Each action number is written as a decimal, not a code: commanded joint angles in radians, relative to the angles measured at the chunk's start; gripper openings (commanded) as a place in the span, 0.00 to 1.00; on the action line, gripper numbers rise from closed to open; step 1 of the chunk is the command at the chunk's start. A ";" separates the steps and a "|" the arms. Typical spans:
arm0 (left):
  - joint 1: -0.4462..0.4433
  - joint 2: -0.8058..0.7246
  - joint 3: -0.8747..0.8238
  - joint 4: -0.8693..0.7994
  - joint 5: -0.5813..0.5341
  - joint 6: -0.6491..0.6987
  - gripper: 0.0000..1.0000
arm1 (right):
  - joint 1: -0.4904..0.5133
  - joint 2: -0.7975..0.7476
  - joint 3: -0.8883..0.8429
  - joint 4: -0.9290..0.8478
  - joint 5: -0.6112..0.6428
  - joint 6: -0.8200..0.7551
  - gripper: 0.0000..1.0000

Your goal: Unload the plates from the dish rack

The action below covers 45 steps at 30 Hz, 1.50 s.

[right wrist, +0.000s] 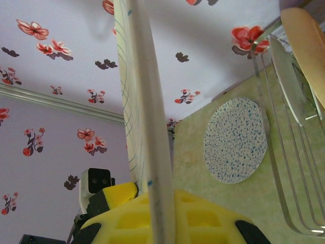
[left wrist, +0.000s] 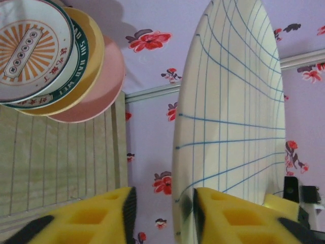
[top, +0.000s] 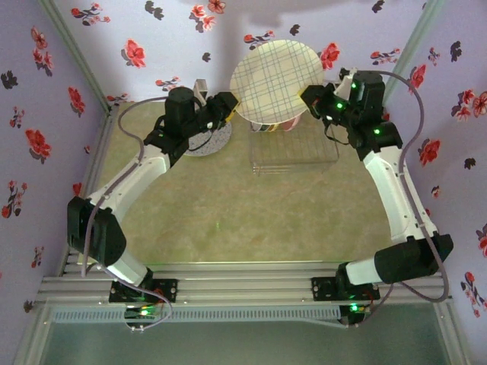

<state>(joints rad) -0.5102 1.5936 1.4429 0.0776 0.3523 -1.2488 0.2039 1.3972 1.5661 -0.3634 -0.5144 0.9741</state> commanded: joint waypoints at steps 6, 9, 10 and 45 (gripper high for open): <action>0.006 0.021 0.023 0.049 0.026 -0.022 0.02 | 0.008 0.000 -0.033 0.149 -0.082 0.090 0.00; 0.011 0.019 0.024 0.067 0.031 -0.030 0.00 | 0.010 0.002 -0.035 0.130 -0.077 0.079 0.00; 0.016 0.020 0.023 0.077 0.035 -0.036 0.00 | 0.010 0.003 -0.034 0.126 -0.076 0.070 0.08; 0.383 0.061 -0.492 0.473 -0.249 -0.067 0.00 | 0.356 -0.250 -0.191 0.127 0.419 -0.840 0.90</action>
<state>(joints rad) -0.1371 1.6371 0.9581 0.3573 0.1364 -1.3037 0.5392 1.1416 1.3724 -0.2794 -0.1310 0.2245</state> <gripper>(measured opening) 0.056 0.901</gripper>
